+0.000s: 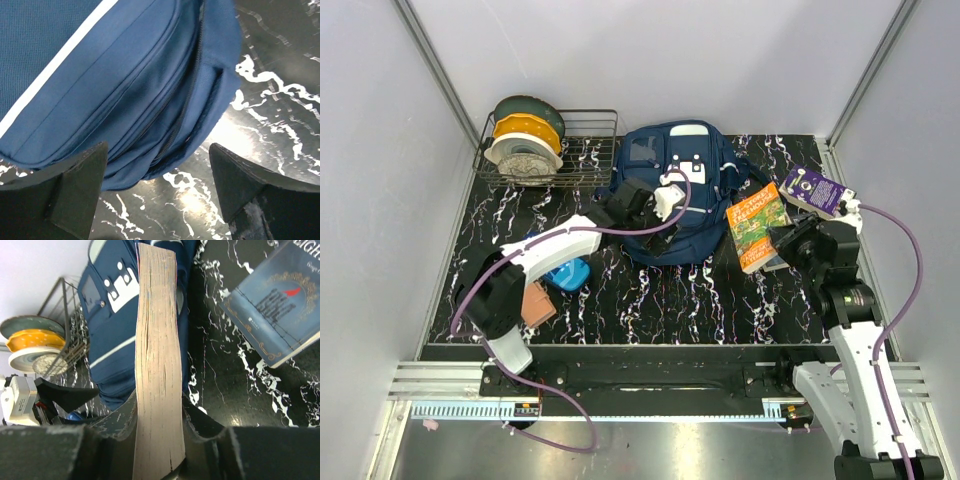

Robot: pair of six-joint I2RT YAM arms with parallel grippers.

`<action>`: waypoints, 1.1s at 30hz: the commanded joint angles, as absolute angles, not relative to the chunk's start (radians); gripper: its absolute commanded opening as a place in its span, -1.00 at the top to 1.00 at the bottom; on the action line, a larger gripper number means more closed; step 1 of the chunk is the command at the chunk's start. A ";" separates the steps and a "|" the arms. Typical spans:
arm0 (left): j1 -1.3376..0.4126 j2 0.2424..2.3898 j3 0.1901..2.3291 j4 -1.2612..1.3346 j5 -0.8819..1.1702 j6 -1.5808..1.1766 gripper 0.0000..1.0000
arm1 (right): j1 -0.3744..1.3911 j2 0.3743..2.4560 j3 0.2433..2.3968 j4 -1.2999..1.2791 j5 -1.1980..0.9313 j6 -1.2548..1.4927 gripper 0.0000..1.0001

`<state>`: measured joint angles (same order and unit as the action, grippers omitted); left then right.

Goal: Pack the student bag
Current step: Place the book in the student bag.

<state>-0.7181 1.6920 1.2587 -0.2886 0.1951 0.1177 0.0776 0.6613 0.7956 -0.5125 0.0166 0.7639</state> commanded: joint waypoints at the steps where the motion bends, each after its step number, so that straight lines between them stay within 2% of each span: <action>1: -0.715 1.709 1.315 -0.357 0.049 0.215 -0.68 | 0.075 0.676 0.798 -0.425 -0.041 0.782 1.00; 3: -0.712 1.710 1.313 -0.370 0.019 0.230 -0.62 | 0.077 0.683 0.793 -0.404 -0.049 0.785 1.00; 6: -0.701 1.707 1.304 -0.358 0.003 0.242 -0.35 | 0.075 0.696 0.793 -0.390 -0.067 0.788 1.00; 11: -0.680 1.730 1.295 -0.379 0.021 0.252 -0.29 | 0.075 0.695 0.778 -0.383 -0.083 0.795 1.00; 14: -0.681 1.746 1.289 -0.387 0.031 0.259 -0.14 | 0.075 0.695 0.772 -0.379 -0.078 0.798 1.00; 20: -0.681 1.753 1.267 -0.394 0.083 0.252 -0.27 | 0.075 0.695 0.755 -0.365 -0.095 0.805 1.00; 23: -0.681 1.747 1.258 -0.387 0.120 0.245 -0.41 | 0.075 0.695 0.746 -0.362 -0.103 0.810 1.00; 27: -0.680 1.752 1.252 -0.377 0.140 0.250 -0.42 | 0.075 0.695 0.736 -0.360 -0.107 0.815 1.00; 29: -0.681 1.781 1.273 -0.391 0.127 0.252 -0.33 | 0.075 0.698 0.736 -0.357 -0.106 0.815 1.00; 33: -0.680 1.807 1.284 -0.382 0.097 0.252 0.06 | 0.075 0.709 0.742 -0.353 -0.110 0.810 1.00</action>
